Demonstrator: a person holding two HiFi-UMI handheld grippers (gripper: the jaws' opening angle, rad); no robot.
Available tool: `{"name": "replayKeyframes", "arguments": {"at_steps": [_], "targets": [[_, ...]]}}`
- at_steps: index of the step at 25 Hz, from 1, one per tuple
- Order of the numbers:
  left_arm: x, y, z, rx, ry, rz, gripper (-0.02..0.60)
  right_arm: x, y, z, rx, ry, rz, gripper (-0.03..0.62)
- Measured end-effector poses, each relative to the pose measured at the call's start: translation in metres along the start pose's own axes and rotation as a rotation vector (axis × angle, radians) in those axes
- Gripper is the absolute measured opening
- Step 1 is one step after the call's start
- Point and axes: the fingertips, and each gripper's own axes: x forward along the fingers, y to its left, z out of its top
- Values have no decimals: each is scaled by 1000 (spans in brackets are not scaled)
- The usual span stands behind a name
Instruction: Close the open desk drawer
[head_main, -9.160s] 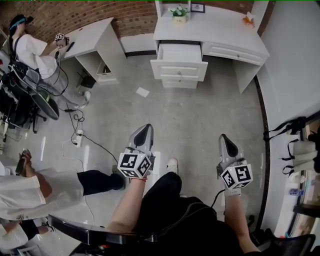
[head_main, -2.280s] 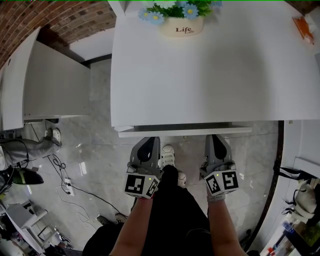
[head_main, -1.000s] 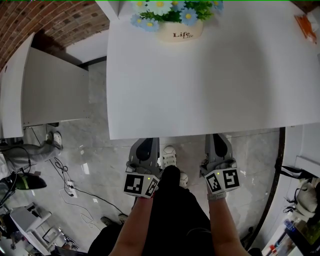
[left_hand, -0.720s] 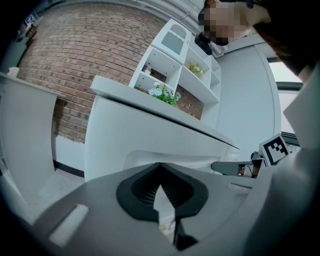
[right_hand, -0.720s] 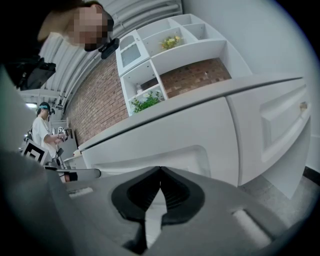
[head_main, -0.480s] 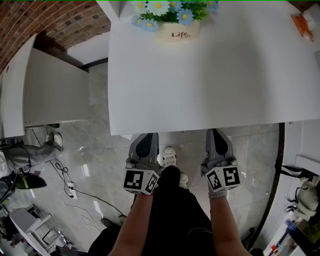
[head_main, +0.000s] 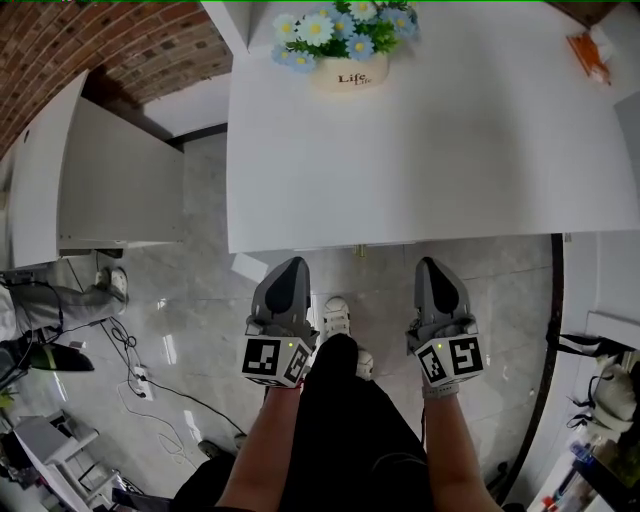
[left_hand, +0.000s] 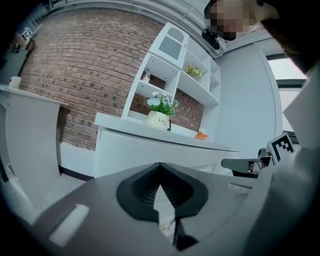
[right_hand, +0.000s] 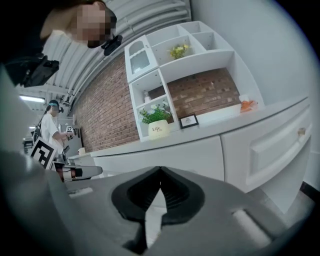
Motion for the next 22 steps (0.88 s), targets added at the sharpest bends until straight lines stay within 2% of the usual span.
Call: {"name": "replayKeyframes", "arguments": {"at_steps": [5,12,22], "targets": [[-10,-14,29,26,-34,-9,3,-14,6,31,-69,-22,30,-1],[-24,-24,73,44,-94,-15,3,-31,8,78,-114,-66,42,-2],[-55,-57,127,78,-134,-45,3,-67,20,138,-158,-117,73,-2]]}}
